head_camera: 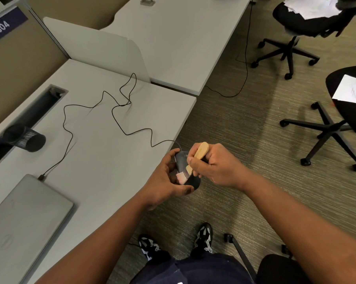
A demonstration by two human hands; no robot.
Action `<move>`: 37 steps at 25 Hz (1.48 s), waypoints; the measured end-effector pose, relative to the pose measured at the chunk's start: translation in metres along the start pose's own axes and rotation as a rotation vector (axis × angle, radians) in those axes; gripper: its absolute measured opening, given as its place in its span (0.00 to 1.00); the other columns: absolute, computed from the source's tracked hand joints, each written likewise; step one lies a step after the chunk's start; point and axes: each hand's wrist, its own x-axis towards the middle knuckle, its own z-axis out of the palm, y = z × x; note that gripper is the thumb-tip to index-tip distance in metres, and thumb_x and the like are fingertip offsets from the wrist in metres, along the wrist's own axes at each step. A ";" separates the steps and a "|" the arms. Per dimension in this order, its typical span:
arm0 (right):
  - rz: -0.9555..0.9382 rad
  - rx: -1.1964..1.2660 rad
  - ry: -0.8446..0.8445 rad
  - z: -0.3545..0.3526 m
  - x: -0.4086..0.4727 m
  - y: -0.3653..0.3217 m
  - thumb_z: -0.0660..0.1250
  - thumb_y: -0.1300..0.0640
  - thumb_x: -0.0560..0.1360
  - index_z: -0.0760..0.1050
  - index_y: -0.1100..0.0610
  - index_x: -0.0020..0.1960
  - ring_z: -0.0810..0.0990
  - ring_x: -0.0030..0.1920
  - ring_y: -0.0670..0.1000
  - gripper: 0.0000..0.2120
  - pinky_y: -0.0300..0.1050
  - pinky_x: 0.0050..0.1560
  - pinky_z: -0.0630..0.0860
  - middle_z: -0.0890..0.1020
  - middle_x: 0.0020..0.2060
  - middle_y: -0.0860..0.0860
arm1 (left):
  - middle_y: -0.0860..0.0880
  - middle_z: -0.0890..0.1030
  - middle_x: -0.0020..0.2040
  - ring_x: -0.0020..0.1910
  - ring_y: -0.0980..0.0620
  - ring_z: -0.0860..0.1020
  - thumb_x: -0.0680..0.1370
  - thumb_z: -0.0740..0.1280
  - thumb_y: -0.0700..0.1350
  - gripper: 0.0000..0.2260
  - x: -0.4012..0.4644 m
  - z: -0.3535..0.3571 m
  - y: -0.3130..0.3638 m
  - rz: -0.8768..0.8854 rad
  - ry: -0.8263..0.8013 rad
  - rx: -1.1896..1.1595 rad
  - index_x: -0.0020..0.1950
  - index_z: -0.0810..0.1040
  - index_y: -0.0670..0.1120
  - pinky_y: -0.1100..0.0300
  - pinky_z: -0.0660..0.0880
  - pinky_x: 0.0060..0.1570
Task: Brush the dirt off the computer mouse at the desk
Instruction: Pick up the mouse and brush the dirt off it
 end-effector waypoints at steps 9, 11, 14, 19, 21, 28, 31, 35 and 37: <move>0.010 0.265 0.157 -0.010 0.004 0.007 0.66 0.57 0.83 0.79 0.61 0.51 0.80 0.36 0.53 0.07 0.42 0.35 0.76 0.83 0.37 0.56 | 0.50 0.73 0.77 0.69 0.46 0.80 0.66 0.83 0.38 0.52 -0.004 -0.004 0.001 -0.024 0.005 -0.025 0.81 0.60 0.61 0.45 0.83 0.61; 0.043 0.316 0.135 -0.006 0.005 0.009 0.67 0.56 0.82 0.79 0.61 0.55 0.82 0.38 0.53 0.08 0.42 0.35 0.76 0.85 0.40 0.57 | 0.48 0.72 0.77 0.68 0.45 0.81 0.66 0.83 0.37 0.52 -0.003 -0.003 0.001 -0.021 -0.007 -0.038 0.81 0.60 0.62 0.42 0.83 0.61; 0.055 0.255 0.067 -0.006 0.003 0.008 0.67 0.56 0.82 0.80 0.60 0.56 0.83 0.40 0.55 0.08 0.48 0.37 0.77 0.86 0.43 0.61 | 0.47 0.72 0.76 0.67 0.41 0.81 0.66 0.83 0.35 0.52 -0.003 -0.003 0.002 -0.018 -0.008 -0.057 0.79 0.61 0.66 0.42 0.84 0.59; 0.112 0.234 -0.038 -0.016 0.003 0.005 0.67 0.57 0.82 0.81 0.61 0.53 0.82 0.37 0.54 0.07 0.46 0.37 0.77 0.86 0.38 0.57 | 0.51 0.70 0.78 0.72 0.45 0.77 0.68 0.82 0.34 0.52 -0.003 -0.004 0.000 0.021 -0.017 -0.042 0.80 0.61 0.68 0.43 0.81 0.65; 0.122 0.229 -0.037 -0.019 0.002 0.005 0.67 0.57 0.82 0.81 0.60 0.52 0.82 0.36 0.53 0.07 0.44 0.36 0.77 0.86 0.37 0.56 | 0.52 0.71 0.77 0.72 0.47 0.76 0.67 0.82 0.36 0.49 -0.002 -0.004 0.000 0.031 -0.010 -0.034 0.79 0.65 0.65 0.41 0.80 0.65; 0.126 0.303 0.104 -0.020 0.003 0.008 0.66 0.58 0.83 0.79 0.62 0.52 0.80 0.34 0.54 0.08 0.42 0.32 0.74 0.84 0.36 0.58 | 0.51 0.72 0.75 0.72 0.44 0.76 0.66 0.82 0.34 0.46 -0.003 -0.005 0.006 0.048 -0.013 -0.093 0.76 0.69 0.63 0.47 0.84 0.58; 0.146 0.340 0.270 -0.016 0.004 0.007 0.65 0.60 0.84 0.79 0.62 0.51 0.79 0.31 0.48 0.07 0.38 0.30 0.73 0.83 0.33 0.56 | 0.49 0.71 0.76 0.70 0.41 0.77 0.68 0.81 0.28 0.47 -0.003 -0.005 0.008 0.047 -0.023 -0.110 0.77 0.67 0.61 0.51 0.84 0.53; 0.103 0.156 0.495 -0.009 0.002 0.010 0.65 0.56 0.83 0.80 0.56 0.47 0.81 0.31 0.51 0.08 0.53 0.33 0.79 0.84 0.32 0.55 | 0.50 0.69 0.76 0.68 0.42 0.79 0.69 0.81 0.29 0.48 -0.004 -0.004 0.010 0.058 0.003 -0.039 0.78 0.65 0.62 0.53 0.84 0.52; 0.066 0.031 0.483 -0.004 0.000 0.011 0.65 0.51 0.83 0.80 0.51 0.48 0.84 0.34 0.57 0.08 0.61 0.36 0.81 0.85 0.34 0.55 | 0.50 0.67 0.77 0.68 0.42 0.79 0.70 0.81 0.30 0.51 -0.005 -0.005 0.010 0.059 0.005 0.003 0.80 0.60 0.64 0.54 0.84 0.53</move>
